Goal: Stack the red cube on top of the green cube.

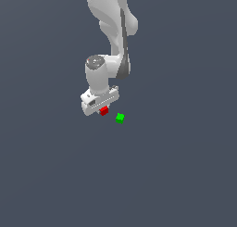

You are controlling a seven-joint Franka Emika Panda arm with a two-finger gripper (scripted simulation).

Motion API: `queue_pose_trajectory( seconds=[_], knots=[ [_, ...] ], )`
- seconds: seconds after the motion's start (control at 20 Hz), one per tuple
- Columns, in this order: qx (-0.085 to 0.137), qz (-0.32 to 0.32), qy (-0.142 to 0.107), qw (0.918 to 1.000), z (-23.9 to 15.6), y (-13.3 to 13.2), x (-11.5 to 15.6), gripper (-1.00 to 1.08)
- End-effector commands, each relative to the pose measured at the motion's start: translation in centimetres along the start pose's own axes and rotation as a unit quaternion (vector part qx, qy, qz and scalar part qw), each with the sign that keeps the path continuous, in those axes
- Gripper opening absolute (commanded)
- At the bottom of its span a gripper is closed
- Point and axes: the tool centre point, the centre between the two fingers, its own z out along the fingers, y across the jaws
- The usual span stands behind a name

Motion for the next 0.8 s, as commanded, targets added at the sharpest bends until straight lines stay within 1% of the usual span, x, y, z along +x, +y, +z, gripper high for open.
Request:
queue_pose_trajectory(
  seconds=[0.0, 0.2, 0.4, 0.75],
  knots=[
    [0.0, 0.0, 0.0, 1.0, 0.7, -1.9, 1.7, -1.0],
    [0.0, 0.0, 0.0, 1.0, 1.6, -4.2, 4.0, -1.0],
    [0.0, 0.0, 0.0, 1.0, 2.3, -5.7, 5.6, -1.0],
    [0.0, 0.0, 0.0, 1.0, 2.8, -6.9, 6.9, -1.0]
  ],
)
